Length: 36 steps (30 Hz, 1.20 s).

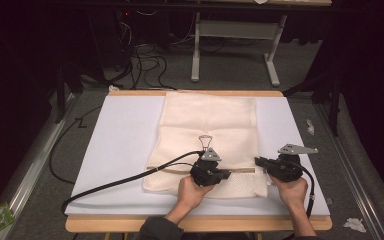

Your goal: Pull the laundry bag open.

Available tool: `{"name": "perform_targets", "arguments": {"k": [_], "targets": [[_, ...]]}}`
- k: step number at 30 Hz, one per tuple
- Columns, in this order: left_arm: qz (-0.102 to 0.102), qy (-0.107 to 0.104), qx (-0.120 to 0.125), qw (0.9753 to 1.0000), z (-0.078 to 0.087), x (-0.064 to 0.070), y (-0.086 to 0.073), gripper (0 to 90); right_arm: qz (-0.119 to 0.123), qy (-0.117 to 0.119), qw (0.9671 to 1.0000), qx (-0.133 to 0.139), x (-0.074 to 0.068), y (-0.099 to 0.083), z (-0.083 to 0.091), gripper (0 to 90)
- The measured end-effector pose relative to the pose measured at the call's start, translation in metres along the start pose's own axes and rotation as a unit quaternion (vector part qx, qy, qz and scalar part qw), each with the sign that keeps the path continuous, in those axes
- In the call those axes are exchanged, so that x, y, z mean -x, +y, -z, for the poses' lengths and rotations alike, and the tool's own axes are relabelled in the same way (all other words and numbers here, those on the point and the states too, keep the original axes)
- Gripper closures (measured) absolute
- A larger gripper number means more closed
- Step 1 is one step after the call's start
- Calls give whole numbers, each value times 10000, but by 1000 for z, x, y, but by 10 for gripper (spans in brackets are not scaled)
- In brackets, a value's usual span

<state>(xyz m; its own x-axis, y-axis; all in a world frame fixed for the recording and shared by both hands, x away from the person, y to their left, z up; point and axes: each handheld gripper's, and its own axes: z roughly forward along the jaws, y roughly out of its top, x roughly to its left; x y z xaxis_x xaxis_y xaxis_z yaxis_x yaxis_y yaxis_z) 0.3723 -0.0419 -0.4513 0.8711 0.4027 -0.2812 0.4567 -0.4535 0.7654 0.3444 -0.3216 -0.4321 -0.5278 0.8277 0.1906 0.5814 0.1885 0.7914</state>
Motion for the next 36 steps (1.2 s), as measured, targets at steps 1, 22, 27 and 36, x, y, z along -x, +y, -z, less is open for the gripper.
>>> {"name": "perform_targets", "arguments": {"k": [1,22,27,36], "targets": [[25,-6,13,10000,2,-1,-2,872,-7,2,10000,-11,0,-1,0,886],[187,95,96,9997,16,-10,-11,872,-55,-12,10000,-2,3,-2,-1,886],[151,114,105,9998,18,-10,-11,872,-82,-5,10000,-1,3,-3,-2,886],[182,173,104,9996,25,-13,-15,872,-107,11,9999,-20,4,-5,-2,886]]}}
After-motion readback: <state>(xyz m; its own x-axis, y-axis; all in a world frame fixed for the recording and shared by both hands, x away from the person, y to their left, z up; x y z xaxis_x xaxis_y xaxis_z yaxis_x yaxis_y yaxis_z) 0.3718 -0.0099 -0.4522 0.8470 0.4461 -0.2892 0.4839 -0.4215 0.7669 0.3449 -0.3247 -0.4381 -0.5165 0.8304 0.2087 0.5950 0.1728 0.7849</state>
